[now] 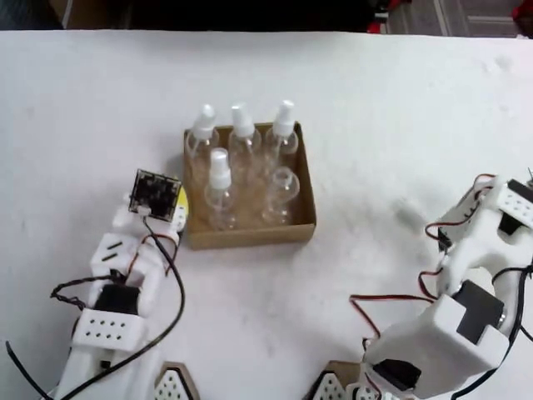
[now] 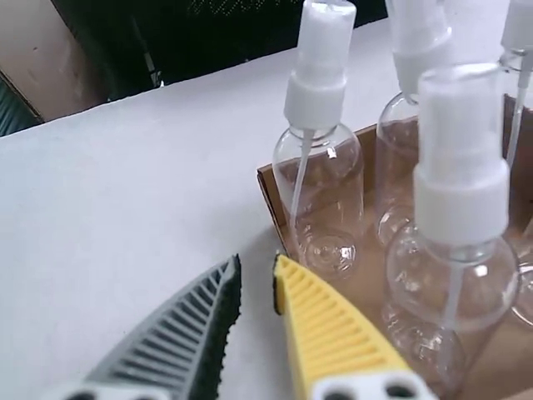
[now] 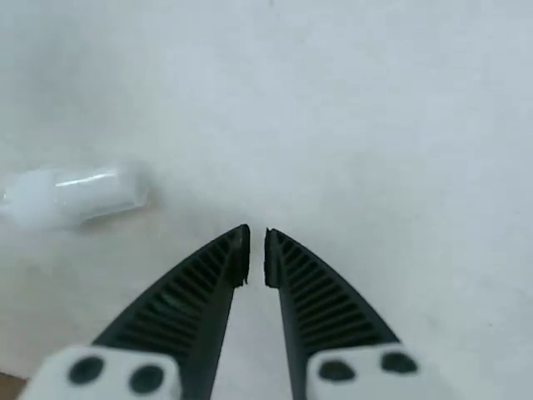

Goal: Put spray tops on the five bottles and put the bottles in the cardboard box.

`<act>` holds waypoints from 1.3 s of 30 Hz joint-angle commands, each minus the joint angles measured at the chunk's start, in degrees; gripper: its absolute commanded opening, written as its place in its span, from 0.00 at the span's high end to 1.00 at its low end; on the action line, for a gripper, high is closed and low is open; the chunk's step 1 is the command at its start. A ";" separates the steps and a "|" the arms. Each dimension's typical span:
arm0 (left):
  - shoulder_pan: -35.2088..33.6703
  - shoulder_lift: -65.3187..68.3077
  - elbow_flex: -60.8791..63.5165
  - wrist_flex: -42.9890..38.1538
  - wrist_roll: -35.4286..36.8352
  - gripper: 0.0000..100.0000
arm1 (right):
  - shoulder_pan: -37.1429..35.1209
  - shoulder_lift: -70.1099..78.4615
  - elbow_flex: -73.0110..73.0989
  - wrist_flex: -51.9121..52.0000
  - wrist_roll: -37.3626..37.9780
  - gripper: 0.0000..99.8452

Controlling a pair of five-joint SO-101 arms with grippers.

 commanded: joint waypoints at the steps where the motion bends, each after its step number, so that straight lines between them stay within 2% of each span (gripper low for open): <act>1: 1.01 0.13 -0.44 -1.41 -0.53 0.93 | -2.24 1.19 -2.02 -0.13 2.64 0.98; 6: 1.01 0.13 -0.44 -1.41 -0.53 0.93 | -8.31 8.75 -4.66 -4.70 2.64 0.98; 16: 1.01 0.13 -0.44 -1.32 -0.53 0.93 | -11.21 23.34 -29.89 -2.07 2.73 0.98; 22: 1.01 0.13 -0.44 -1.32 -0.53 0.93 | -14.02 25.71 -44.13 7.16 2.64 0.98; 29: 1.01 0.13 -0.44 -1.23 -0.53 0.93 | -13.58 23.69 -64.53 21.93 2.64 0.98; 34: 1.01 0.13 -0.44 -1.23 -0.53 0.93 | -13.93 24.66 -67.87 24.13 2.55 0.98; 36: 1.01 0.13 -0.44 -1.14 -0.53 0.93 | -13.93 25.98 -67.25 22.90 -0.26 0.98; 39: 1.01 0.13 -0.44 -1.14 -0.53 0.93 | -13.76 29.32 -67.25 23.60 -11.96 0.98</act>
